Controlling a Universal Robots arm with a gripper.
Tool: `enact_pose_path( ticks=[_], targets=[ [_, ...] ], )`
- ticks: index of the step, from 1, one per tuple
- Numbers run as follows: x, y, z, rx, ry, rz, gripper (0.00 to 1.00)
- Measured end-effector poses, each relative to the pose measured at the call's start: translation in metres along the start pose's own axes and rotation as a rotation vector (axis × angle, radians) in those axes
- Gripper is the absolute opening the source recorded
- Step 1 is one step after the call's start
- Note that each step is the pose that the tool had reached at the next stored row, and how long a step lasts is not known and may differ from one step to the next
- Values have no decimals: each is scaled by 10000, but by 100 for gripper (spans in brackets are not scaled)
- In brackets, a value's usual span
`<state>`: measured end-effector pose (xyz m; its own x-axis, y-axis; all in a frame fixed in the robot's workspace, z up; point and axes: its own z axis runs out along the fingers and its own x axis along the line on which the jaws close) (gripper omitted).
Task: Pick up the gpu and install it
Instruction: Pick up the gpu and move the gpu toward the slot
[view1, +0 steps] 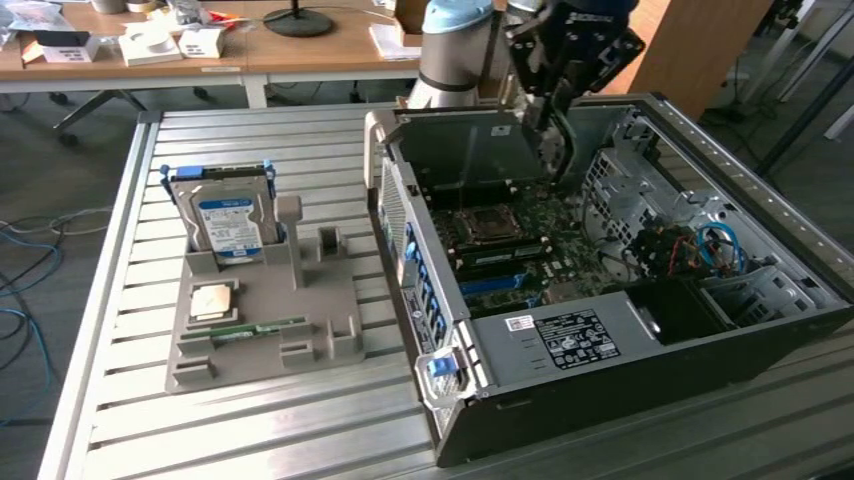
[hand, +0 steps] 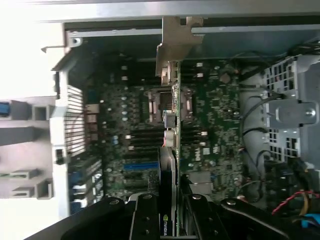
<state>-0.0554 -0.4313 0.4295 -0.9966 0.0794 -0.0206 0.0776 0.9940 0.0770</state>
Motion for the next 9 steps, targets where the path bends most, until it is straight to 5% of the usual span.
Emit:
enact_pose_path(
  ticks=[9],
  targets=[
    [-407, 35, 11, -45, 4, 0, 26]
  ],
)
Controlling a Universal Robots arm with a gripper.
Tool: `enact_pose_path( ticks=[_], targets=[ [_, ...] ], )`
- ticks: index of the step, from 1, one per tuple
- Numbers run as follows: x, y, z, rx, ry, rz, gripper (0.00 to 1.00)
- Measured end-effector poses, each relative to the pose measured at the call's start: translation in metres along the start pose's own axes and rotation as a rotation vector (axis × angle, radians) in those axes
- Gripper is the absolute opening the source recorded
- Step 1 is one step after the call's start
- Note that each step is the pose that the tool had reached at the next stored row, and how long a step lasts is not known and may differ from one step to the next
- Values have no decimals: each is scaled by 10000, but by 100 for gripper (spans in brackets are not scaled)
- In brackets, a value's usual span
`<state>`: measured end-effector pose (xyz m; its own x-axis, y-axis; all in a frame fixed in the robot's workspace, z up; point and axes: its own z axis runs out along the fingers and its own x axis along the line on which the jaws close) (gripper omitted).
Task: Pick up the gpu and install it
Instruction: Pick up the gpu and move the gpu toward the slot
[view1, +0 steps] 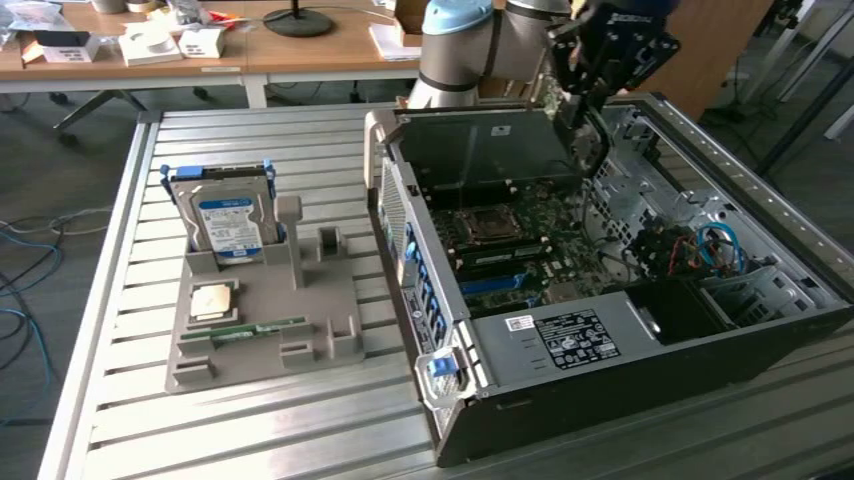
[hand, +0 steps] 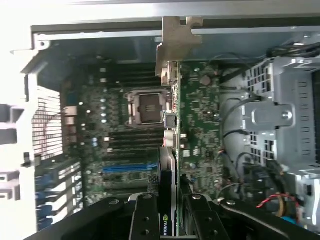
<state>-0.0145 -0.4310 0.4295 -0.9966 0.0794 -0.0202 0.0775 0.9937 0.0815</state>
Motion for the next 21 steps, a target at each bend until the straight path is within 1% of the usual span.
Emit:
enact_pose_path(
  ticks=[4, 5, 21],
  targets=[
    [-182, 15, 5, -15, 1, 0, 26],
    [-212, 18, 6, -20, 1, -3, 26],
    [-233, 19, 6, -25, 2, -11, 26]
  ],
)
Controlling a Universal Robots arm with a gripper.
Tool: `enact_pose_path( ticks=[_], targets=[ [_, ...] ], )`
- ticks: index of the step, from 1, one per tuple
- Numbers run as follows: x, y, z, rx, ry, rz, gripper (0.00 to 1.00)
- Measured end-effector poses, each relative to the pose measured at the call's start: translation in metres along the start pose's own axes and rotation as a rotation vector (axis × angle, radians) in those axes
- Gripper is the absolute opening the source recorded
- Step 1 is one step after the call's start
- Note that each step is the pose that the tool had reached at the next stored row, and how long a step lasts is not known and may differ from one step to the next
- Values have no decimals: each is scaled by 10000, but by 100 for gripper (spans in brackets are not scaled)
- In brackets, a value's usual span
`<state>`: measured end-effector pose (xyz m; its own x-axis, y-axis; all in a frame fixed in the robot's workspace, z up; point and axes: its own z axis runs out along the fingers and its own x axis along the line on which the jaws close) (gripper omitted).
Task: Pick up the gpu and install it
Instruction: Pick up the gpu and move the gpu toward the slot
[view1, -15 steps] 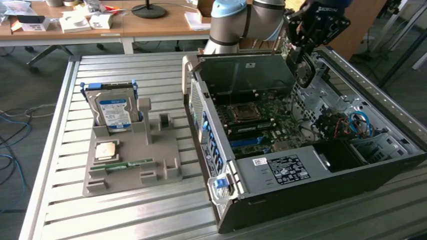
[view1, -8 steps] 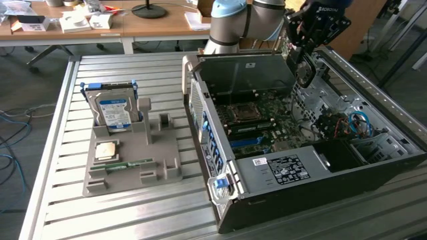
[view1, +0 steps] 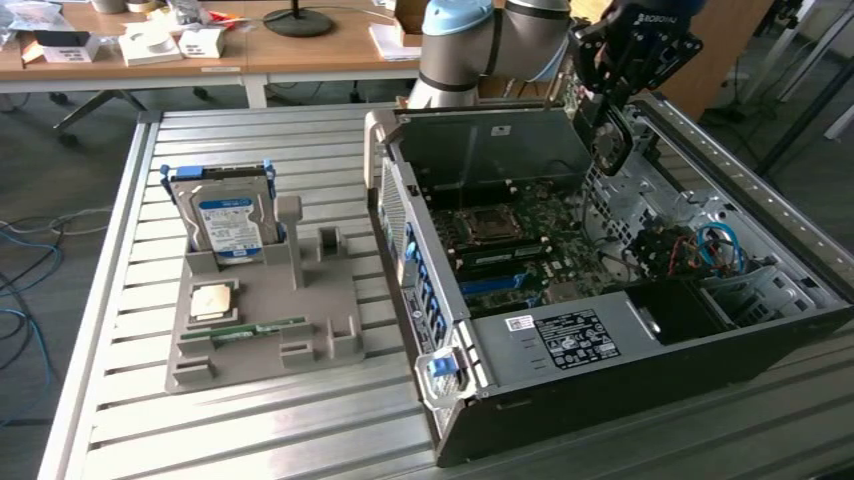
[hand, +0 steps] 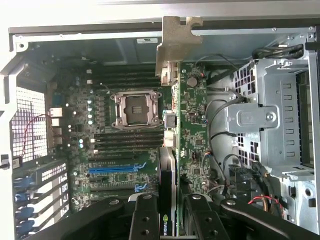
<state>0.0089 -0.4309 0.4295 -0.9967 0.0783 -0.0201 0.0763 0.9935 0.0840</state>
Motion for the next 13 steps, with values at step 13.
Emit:
enact_pose_path(
  ticks=[13],
  targets=[
    [-13, 1, 12, -11, 32, -377, 26]
  ],
)
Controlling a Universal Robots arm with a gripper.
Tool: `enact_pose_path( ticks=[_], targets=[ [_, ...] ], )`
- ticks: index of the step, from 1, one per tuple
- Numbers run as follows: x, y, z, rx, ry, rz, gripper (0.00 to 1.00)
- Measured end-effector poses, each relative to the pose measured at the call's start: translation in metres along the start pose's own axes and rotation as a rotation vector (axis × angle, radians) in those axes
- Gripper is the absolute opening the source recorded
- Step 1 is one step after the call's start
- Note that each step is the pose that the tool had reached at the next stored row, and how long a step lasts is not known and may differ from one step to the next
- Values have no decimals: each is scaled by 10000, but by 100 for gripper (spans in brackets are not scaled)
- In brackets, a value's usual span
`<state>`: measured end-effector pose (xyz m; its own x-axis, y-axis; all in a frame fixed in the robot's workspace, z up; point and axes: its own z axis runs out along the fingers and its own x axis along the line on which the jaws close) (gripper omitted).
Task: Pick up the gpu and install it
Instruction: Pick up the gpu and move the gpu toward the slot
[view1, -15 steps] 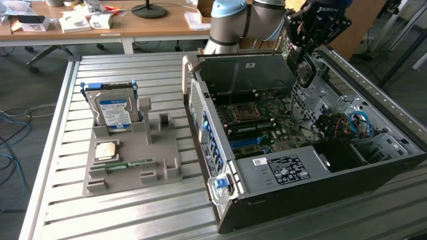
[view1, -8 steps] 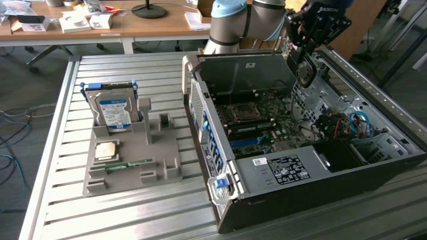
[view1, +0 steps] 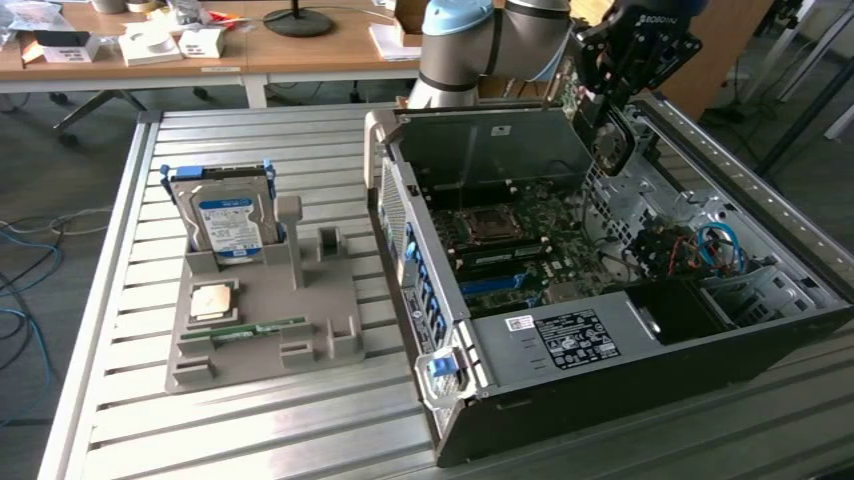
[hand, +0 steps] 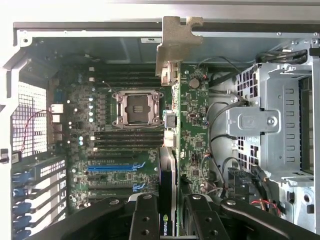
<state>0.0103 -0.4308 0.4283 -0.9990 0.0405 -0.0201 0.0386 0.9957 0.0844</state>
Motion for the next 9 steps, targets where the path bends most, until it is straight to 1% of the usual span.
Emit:
enact_pose_path(
  ticks=[6, 9],
  targets=[
    [0, -3, 26, 3, 1, -1, 26],
    [2, -7, 78, 3, 0, 0, 26]
  ],
)
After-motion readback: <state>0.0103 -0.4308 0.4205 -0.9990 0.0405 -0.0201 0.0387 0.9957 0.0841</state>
